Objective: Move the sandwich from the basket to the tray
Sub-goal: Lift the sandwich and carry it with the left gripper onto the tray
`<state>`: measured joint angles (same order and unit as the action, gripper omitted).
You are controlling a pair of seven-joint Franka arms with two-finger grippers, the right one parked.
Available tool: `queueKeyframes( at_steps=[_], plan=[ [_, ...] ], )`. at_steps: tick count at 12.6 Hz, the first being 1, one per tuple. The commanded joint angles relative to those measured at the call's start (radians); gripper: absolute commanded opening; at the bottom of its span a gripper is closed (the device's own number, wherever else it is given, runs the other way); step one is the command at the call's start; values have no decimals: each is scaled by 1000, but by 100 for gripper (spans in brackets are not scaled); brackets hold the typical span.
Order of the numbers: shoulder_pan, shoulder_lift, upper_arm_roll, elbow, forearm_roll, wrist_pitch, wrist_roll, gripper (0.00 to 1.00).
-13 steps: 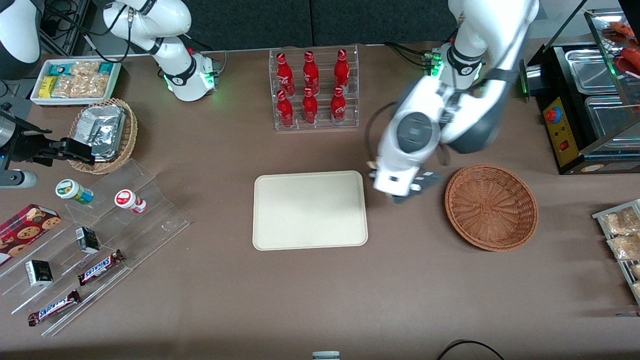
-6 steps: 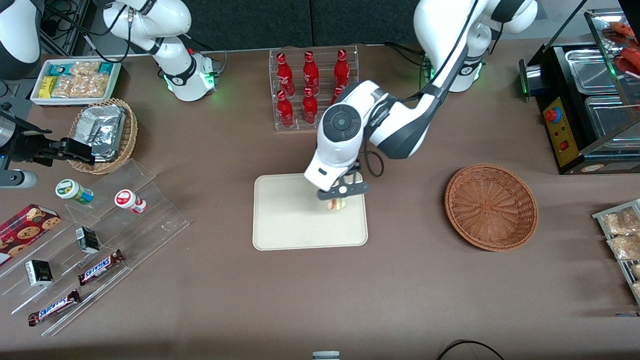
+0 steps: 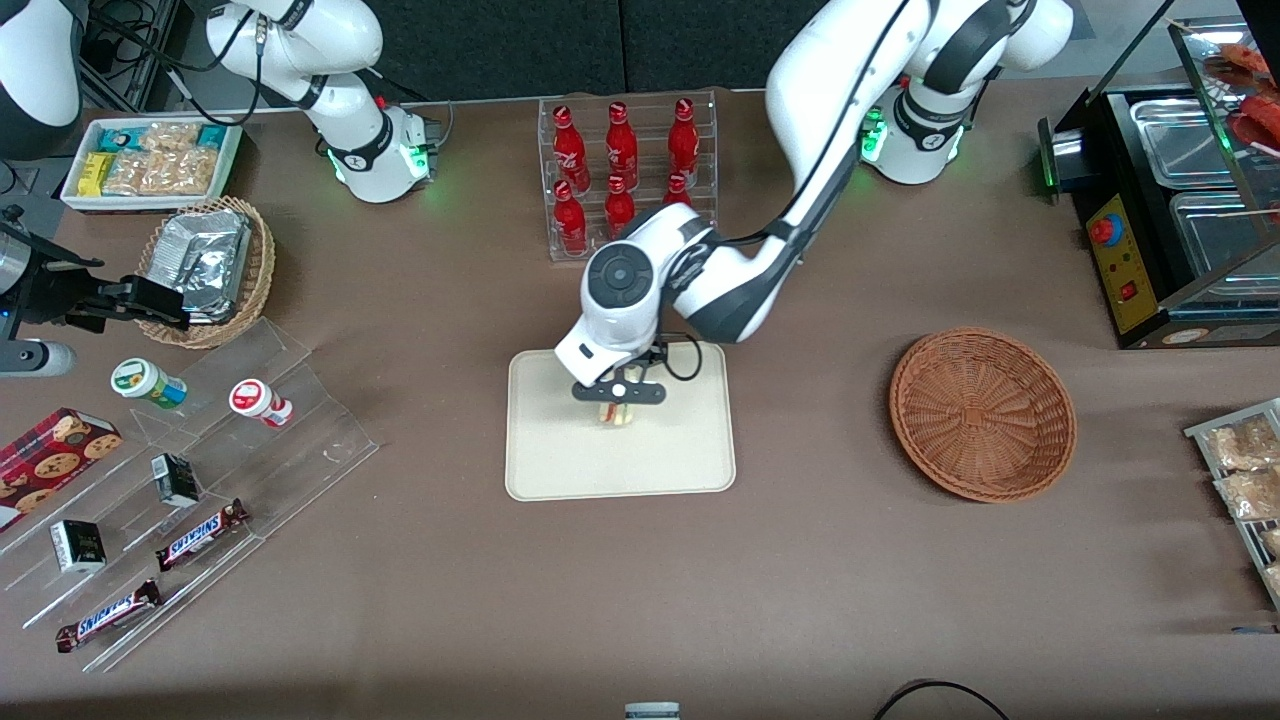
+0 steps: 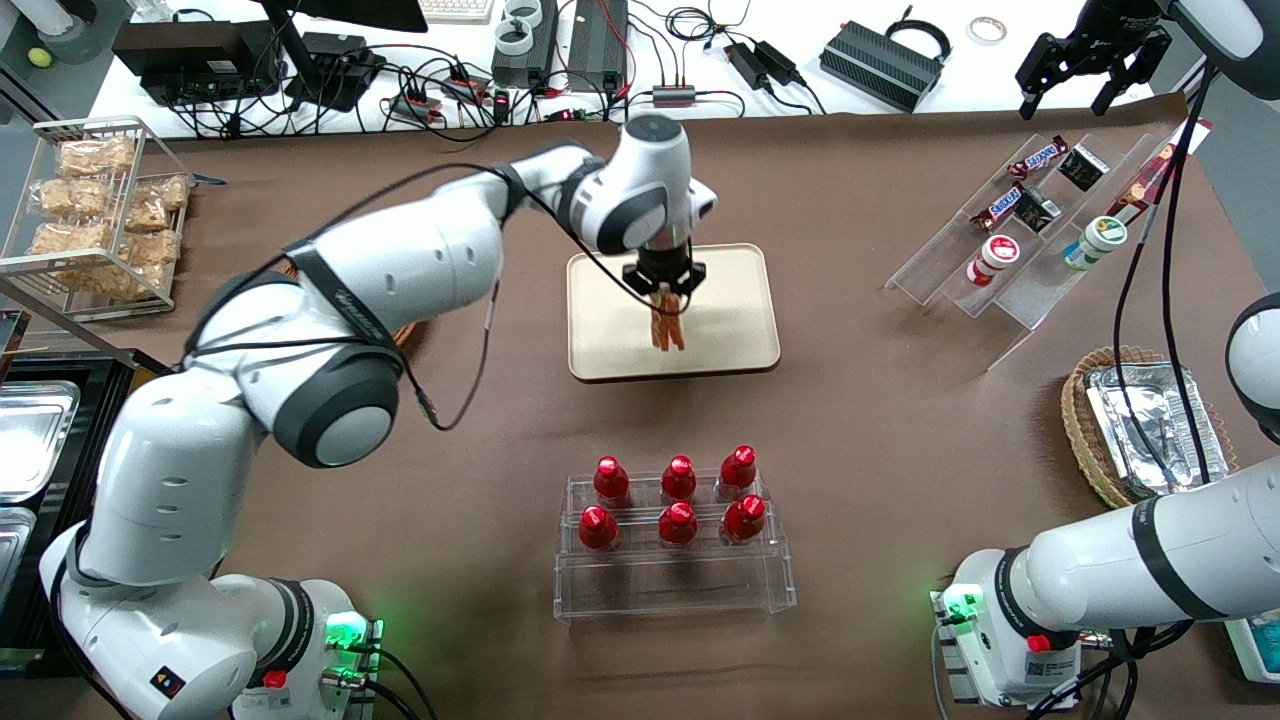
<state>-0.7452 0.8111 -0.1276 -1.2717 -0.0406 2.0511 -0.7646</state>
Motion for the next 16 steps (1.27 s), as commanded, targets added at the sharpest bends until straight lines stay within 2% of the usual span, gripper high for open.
queueKeyframes(
  at_steps=[1,5,12,13,14,15,16],
  plan=[
    [-2,55,17,55,7,17,-1,0],
    [0,79,54,57,7,63,-31,0],
    [0,125,57,46,27,132,-105,0],
    [0,125,57,46,31,132,-107,7],
    [0,123,57,46,31,132,-107,32],
    [1,120,57,46,31,132,-107,67],
    [3,112,57,48,33,130,-105,95]
  ],
)
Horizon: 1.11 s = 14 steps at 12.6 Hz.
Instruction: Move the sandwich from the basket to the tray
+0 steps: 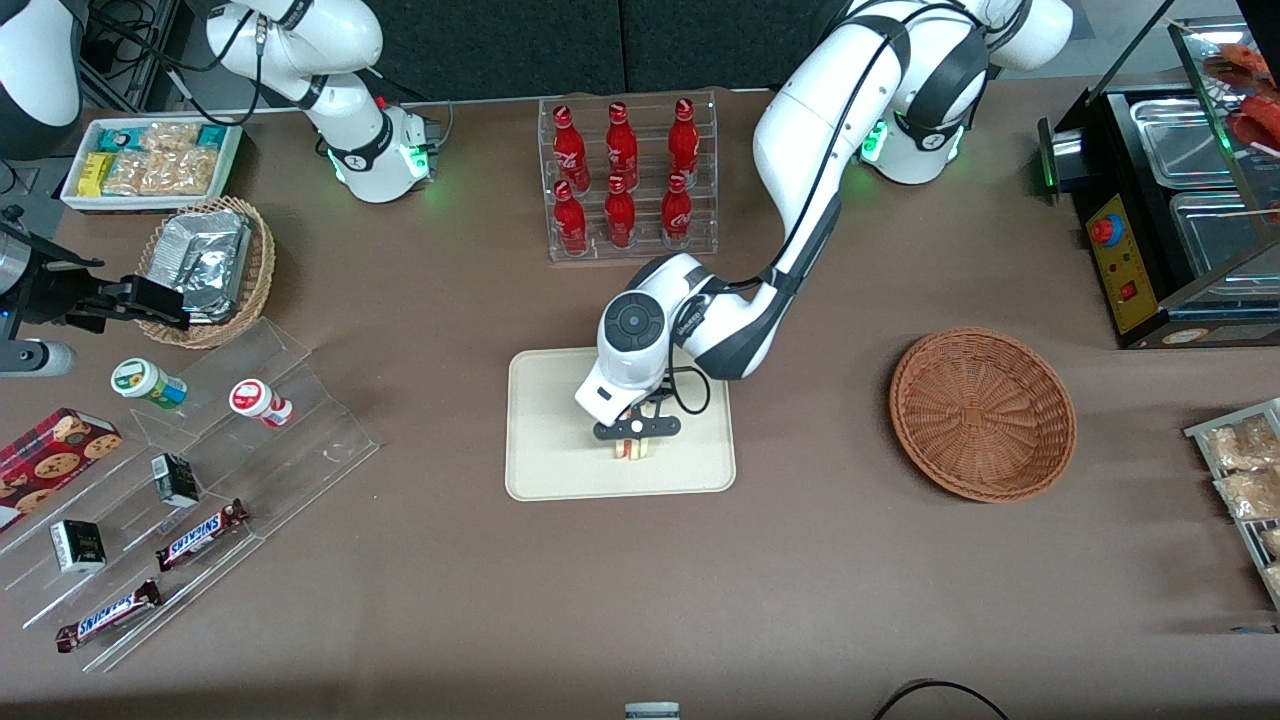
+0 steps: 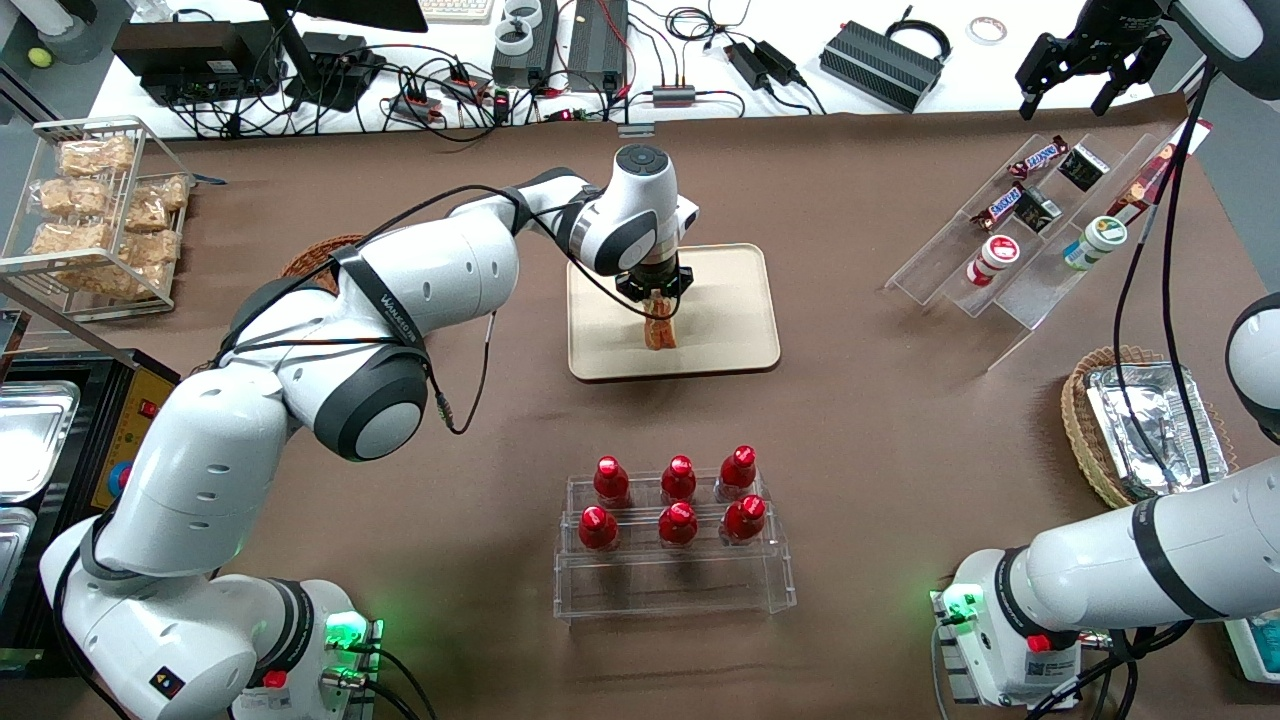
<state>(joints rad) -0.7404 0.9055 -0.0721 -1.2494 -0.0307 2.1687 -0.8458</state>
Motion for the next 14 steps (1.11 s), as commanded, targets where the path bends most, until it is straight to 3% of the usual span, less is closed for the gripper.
queueKeyframes(
  at_steps=[1,6,10,14],
  plan=[
    [-2,6,2,27,23,7,-26,100],
    [65,-176,0,31,9,-163,-24,100],
    [171,-400,-2,24,-12,-431,-1,100],
    [323,-614,-2,-43,-21,-696,268,100]
  ],
)
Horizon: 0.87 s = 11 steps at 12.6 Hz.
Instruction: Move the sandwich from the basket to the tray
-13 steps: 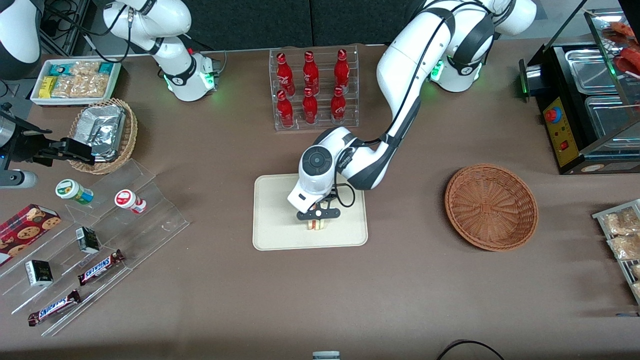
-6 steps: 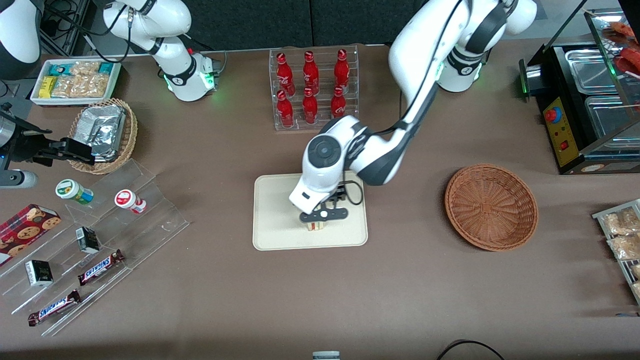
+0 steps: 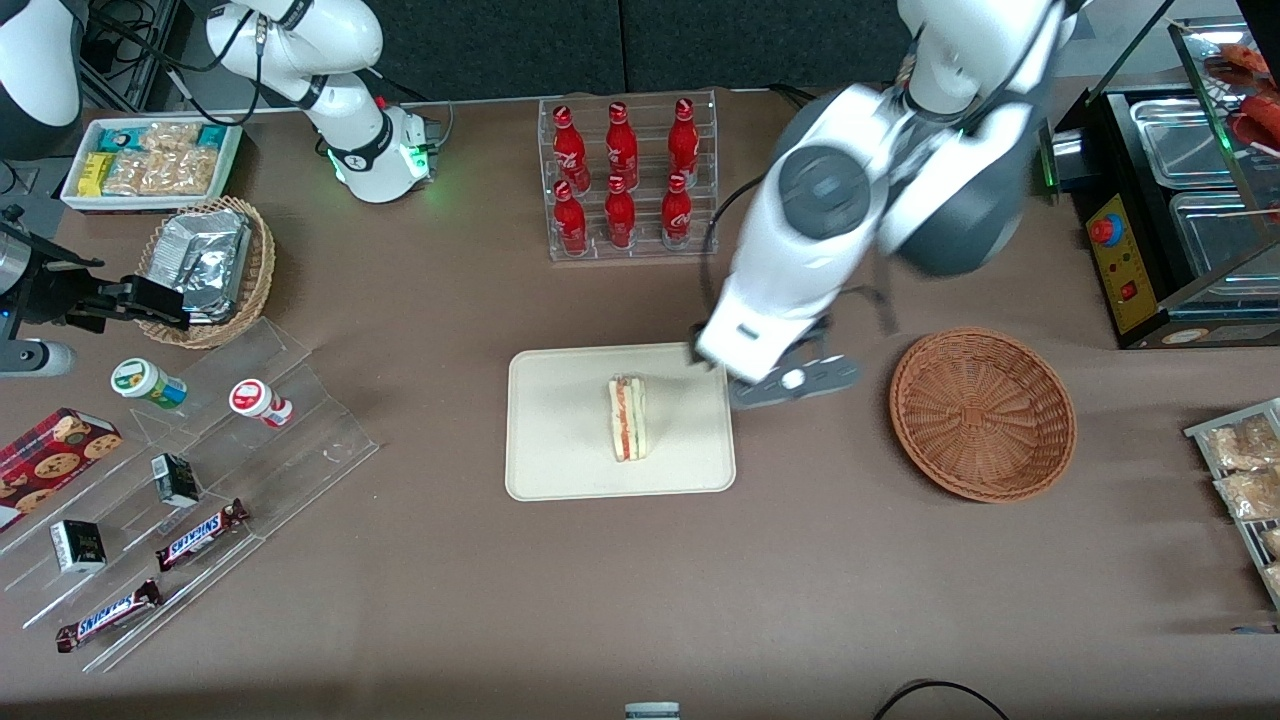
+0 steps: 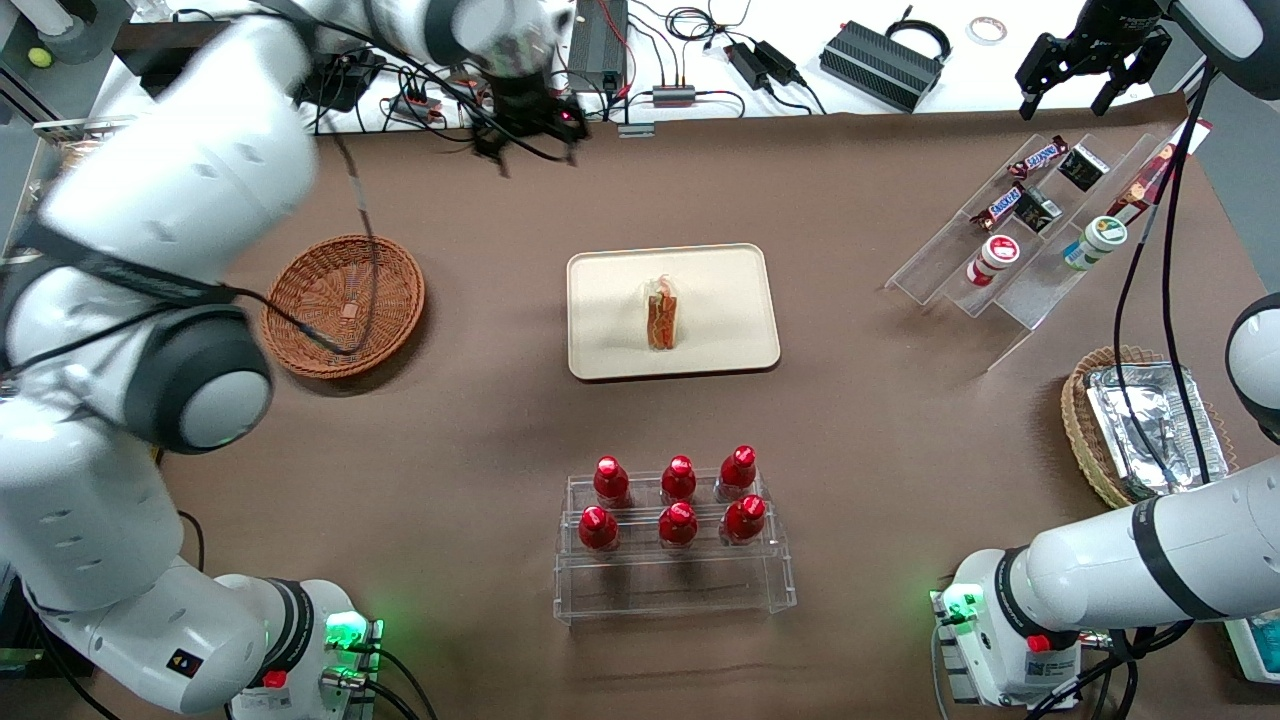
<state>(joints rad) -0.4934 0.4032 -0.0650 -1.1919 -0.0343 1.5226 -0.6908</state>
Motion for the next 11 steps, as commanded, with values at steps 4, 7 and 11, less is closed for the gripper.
queueKeyframes(
  at_steps=[4,7,11],
  plan=[
    [257,-277,-7,-233,-15,-144,391,100],
    [361,-424,-6,-411,0,-107,525,100],
    [458,-608,-4,-643,8,11,668,100]
  ],
)
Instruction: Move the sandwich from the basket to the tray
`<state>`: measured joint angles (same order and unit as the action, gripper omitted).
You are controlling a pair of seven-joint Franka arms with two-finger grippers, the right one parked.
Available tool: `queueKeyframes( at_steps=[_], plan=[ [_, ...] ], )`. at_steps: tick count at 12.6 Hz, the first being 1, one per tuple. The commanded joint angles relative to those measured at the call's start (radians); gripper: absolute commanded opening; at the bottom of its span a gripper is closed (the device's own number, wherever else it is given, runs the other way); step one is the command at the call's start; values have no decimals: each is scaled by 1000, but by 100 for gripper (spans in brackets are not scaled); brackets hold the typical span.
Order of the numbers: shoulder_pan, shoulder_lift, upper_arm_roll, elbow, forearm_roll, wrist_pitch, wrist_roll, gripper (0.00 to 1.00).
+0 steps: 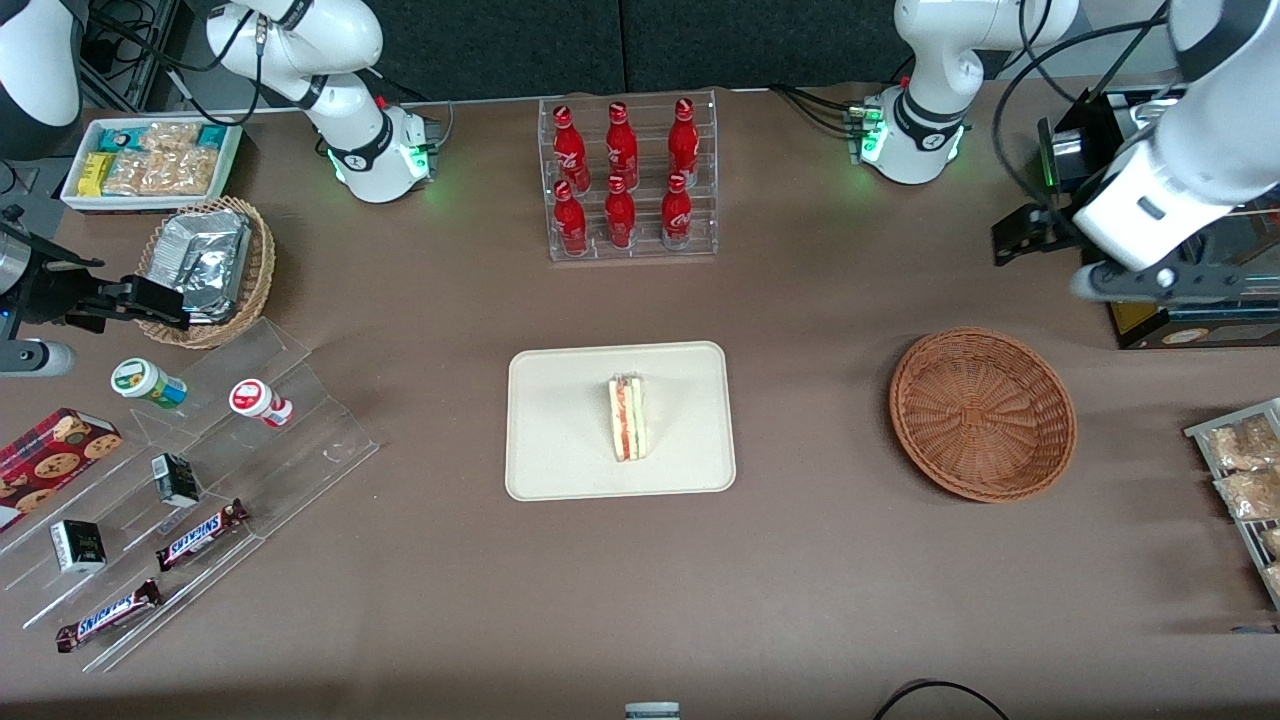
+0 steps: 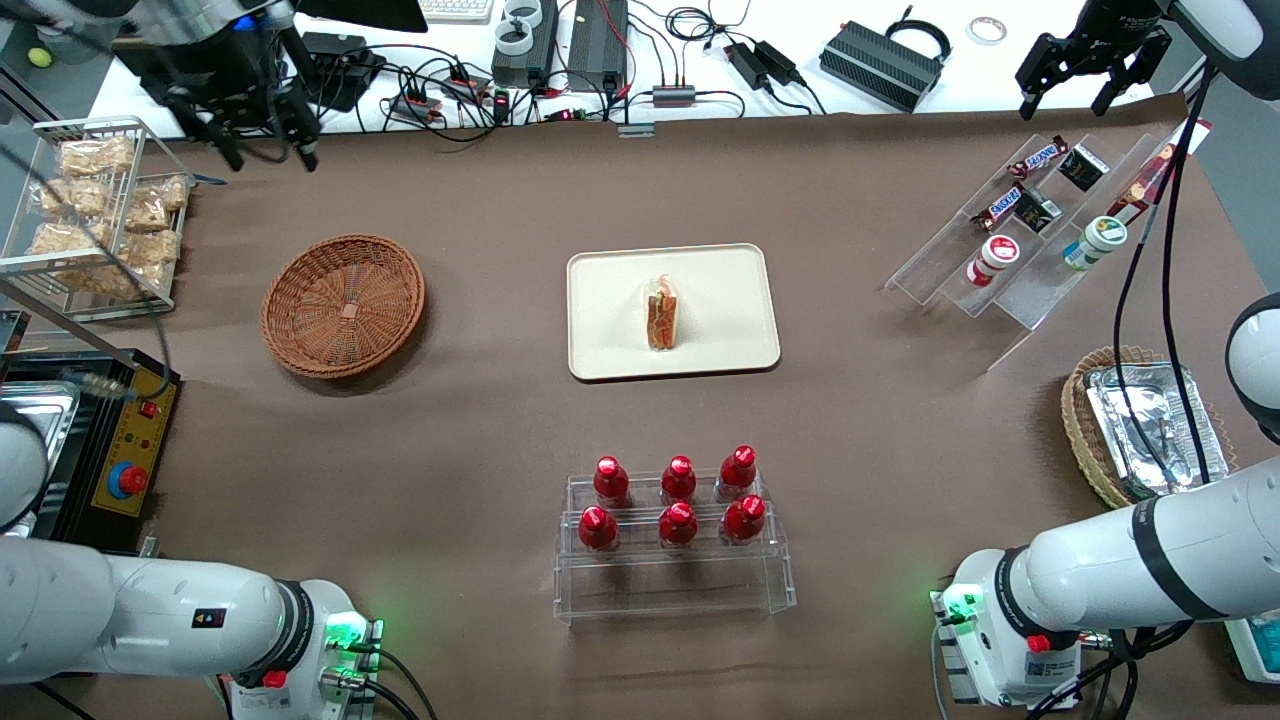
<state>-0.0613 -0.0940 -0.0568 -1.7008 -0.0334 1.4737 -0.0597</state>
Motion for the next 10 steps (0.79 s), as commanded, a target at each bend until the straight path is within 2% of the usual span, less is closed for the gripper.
queueKeyframes(
  at_steps=[1,3,10],
  plan=[
    [26,-112,-14,-126,19,51,34,100],
    [26,-99,-14,-82,46,19,24,100],
    [26,-76,-15,-42,46,-32,21,100]
  ],
)
